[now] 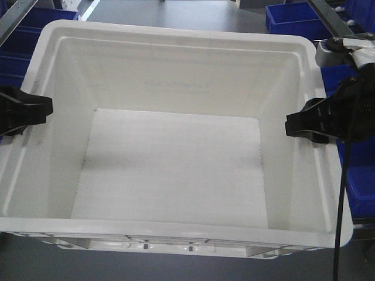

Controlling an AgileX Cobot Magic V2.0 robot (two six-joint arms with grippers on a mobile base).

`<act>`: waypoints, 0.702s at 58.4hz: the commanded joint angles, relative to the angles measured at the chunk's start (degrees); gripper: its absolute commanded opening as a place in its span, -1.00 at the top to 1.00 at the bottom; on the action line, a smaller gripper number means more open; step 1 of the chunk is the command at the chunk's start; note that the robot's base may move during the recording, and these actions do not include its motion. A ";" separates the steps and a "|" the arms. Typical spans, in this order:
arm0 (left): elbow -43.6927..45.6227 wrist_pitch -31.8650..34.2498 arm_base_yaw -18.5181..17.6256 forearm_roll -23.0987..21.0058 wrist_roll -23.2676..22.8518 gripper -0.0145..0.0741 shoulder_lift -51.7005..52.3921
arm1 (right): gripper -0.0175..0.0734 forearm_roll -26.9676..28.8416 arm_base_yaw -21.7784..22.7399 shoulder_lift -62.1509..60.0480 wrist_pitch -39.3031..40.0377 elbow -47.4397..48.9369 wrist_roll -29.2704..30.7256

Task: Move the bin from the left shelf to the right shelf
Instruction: 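Hold the tote with both grippers while the base drives across the room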

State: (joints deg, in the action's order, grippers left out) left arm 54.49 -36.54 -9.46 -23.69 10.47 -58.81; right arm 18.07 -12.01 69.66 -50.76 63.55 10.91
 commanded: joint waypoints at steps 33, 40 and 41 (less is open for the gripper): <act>2.16 4.79 -0.86 -6.23 1.04 0.69 1.63 | 0.62 6.38 -0.53 -2.23 6.15 2.34 2.38; 2.16 4.79 -0.86 -6.23 1.04 0.69 1.63 | 0.62 6.47 -0.53 -2.23 6.15 2.34 2.38; 2.16 4.79 -0.86 -6.23 1.04 0.69 1.63 | 0.62 6.47 -0.53 -2.23 6.15 2.34 2.38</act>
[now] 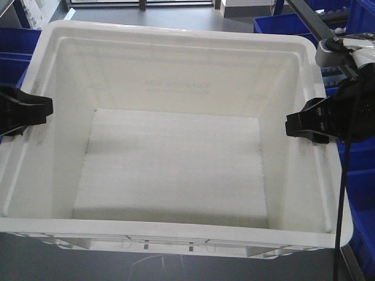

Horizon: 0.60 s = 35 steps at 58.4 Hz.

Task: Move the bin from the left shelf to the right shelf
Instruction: 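Hold the tote with both grippers while the base drives across the room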

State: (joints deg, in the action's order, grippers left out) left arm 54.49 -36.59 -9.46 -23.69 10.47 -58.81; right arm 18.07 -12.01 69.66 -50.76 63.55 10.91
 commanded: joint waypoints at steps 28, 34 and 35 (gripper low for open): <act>2.16 4.84 -0.86 -6.23 1.04 0.69 1.63 | 0.62 6.47 -0.53 -2.23 6.15 2.34 2.38; 2.16 4.84 -0.86 -6.23 1.04 0.69 1.63 | 0.62 6.47 -0.53 -2.23 6.15 2.34 2.38; 2.16 4.84 -0.86 -6.23 1.04 0.69 1.63 | 0.62 6.47 -0.53 -2.23 6.15 2.34 2.38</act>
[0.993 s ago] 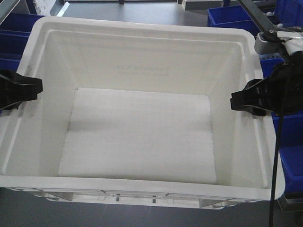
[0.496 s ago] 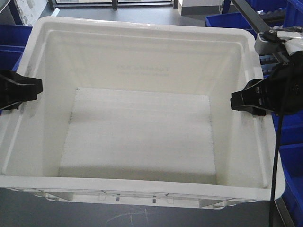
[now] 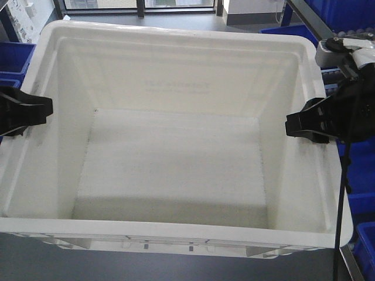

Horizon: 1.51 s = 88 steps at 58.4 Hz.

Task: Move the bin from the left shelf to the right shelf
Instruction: 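Hold the tote with both grippers while the base drives across the room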

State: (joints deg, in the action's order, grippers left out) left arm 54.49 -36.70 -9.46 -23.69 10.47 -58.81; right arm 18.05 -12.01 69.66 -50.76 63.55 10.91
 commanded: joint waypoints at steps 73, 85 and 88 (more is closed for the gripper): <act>2.16 4.95 -0.86 -6.23 1.04 0.69 1.63 | 0.62 6.51 -0.53 -2.23 6.15 2.34 2.38; 2.16 4.95 -0.86 -6.23 1.04 0.69 1.63 | 0.62 6.51 -0.53 -2.23 6.09 2.34 2.38; 2.16 4.95 -0.86 -6.23 1.04 0.69 1.63 | 0.62 6.51 -0.53 -2.23 6.09 2.34 2.38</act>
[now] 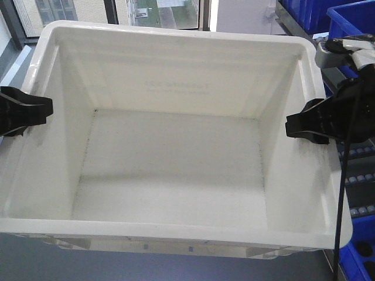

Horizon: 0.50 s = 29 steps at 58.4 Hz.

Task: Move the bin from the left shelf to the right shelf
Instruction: 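Hold the tote with both grippers while the base drives across the room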

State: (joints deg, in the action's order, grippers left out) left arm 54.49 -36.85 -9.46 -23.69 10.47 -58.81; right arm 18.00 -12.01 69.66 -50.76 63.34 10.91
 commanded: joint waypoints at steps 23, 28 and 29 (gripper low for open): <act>2.16 5.10 -0.86 -6.23 1.04 0.69 1.63 | 0.62 6.56 -0.53 -2.23 6.13 2.54 2.38; 2.16 5.10 -0.86 -6.23 1.04 0.69 1.63 | 0.62 6.56 -0.53 -2.23 6.13 2.54 2.38; 2.16 5.10 -0.86 -6.23 1.04 0.69 1.63 | 0.62 6.56 -0.53 -2.23 6.13 2.54 2.38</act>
State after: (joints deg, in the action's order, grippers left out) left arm 54.49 -36.85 -9.46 -23.75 10.47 -58.81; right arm 18.00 -11.94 69.66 -50.76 63.34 10.91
